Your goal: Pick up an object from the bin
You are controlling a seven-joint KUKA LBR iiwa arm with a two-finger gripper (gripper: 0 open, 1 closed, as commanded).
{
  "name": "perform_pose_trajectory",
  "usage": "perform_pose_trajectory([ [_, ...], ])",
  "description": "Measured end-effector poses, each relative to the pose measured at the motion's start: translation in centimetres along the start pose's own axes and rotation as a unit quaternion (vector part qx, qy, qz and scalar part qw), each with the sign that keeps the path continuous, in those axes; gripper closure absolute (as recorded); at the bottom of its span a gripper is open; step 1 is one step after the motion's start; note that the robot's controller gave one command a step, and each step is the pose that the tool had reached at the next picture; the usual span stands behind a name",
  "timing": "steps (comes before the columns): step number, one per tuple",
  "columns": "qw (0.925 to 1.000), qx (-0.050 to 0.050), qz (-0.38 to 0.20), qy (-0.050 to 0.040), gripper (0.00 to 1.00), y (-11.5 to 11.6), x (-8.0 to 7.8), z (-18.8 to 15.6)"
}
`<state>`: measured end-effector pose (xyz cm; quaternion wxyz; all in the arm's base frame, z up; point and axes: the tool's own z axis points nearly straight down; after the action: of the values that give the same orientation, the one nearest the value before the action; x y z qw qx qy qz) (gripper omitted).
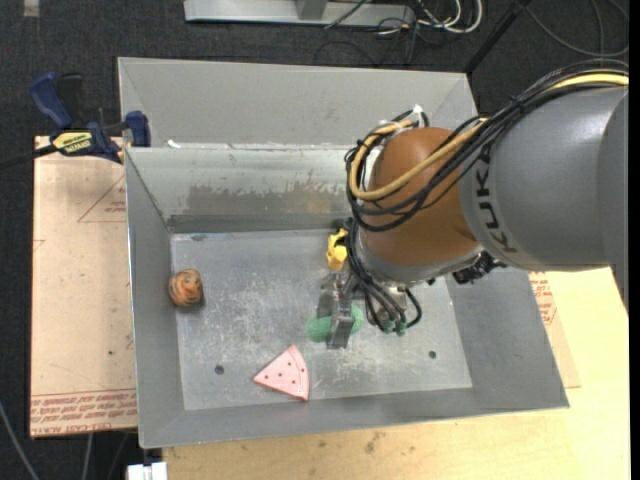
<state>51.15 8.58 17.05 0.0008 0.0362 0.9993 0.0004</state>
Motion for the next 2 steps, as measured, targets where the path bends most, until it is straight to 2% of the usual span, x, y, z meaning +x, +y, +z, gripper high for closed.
perform_pose_trajectory([
  [2, 1.0, 0.0, 0.0, 0.0, 1.0, 0.0, 0.0, 0.0],
])
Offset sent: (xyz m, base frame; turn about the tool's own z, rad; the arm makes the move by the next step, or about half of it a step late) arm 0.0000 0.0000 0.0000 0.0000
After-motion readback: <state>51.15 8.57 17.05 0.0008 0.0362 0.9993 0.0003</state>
